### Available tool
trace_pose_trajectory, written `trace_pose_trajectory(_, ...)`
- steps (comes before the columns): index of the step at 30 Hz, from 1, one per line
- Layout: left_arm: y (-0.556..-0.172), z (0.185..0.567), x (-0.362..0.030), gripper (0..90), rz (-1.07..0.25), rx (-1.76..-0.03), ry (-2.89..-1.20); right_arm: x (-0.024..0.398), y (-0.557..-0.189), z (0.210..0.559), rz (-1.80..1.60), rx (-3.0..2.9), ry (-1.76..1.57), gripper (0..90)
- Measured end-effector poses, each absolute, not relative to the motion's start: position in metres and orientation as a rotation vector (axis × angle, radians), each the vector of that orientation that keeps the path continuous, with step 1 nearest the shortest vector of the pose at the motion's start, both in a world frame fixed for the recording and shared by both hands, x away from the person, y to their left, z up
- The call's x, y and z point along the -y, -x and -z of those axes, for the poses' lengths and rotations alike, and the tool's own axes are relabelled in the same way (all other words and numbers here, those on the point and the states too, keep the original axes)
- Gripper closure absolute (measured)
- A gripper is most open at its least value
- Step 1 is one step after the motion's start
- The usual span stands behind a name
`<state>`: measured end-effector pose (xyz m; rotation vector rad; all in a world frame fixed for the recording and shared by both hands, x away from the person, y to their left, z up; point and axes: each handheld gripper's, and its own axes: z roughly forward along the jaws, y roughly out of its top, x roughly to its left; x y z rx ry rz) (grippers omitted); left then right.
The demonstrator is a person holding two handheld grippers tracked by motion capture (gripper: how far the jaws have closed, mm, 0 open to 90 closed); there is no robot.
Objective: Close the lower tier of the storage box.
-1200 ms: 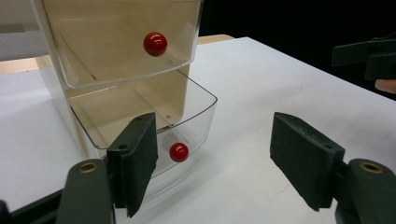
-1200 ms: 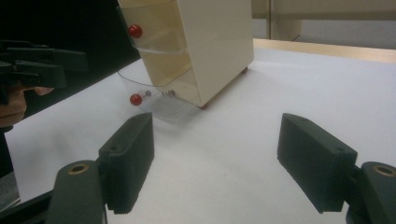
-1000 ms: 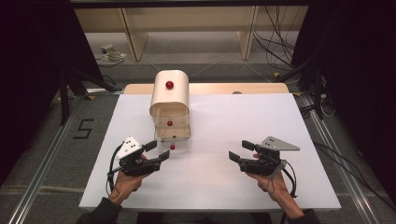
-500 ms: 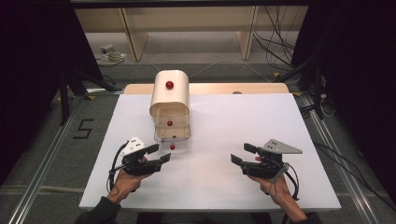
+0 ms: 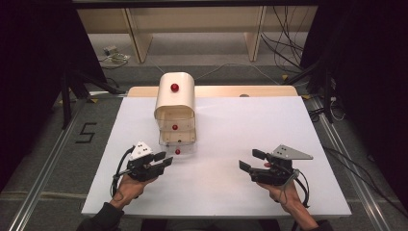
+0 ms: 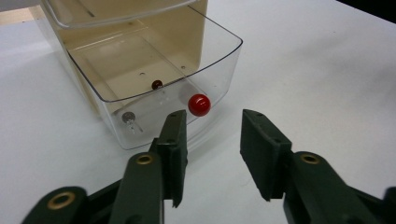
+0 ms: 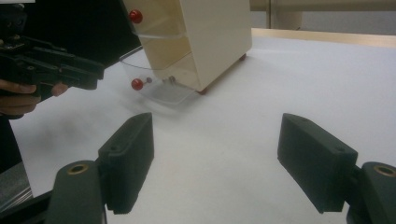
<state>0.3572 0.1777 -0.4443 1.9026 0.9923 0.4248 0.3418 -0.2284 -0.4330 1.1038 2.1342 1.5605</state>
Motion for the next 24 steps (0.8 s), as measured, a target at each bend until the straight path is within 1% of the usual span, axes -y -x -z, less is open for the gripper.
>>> trace_pose_trajectory(4, -0.358, 0.445, -0.176, 69.0, -0.44, -0.995, -1.91, 0.228, -0.342, 0.433, -1.563, -2.137, -1.091, 27.9)
trace_pose_trajectory(5, -0.359, 0.446, -0.175, 69.0, -0.449, -1.002, -1.913, 0.227, -0.342, 0.433, -1.561, -2.14, -1.091, 27.9)
trace_pose_trajectory(7, -0.361, 0.448, -0.175, 74.8, -0.462, -1.01, -1.923, 0.227, -0.342, 0.433, -1.557, -2.142, -1.09, 28.0)
trace_pose_trajectory(10, -0.363, 0.45, -0.174, 78.9, -0.475, -1.017, -1.924, 0.226, -0.342, 0.433, -1.555, -2.141, -1.092, 28.0)
trace_pose_trajectory(11, -0.364, 0.451, -0.174, 78.9, -0.485, -1.025, -1.926, 0.226, -0.342, 0.433, -1.557, -2.14, -1.093, 28.0)
trace_pose_trajectory(17, -0.369, 0.452, -0.174, 85.7, -0.5, -1.038, -1.919, 0.227, -0.341, 0.432, -1.561, -2.13, -1.088, 28.0)
trace_pose_trajectory(24, -0.372, 0.454, -0.172, 88.8, -0.506, -1.035, -1.924, 0.227, -0.341, 0.431, -1.561, -2.128, -1.088, 28.0)
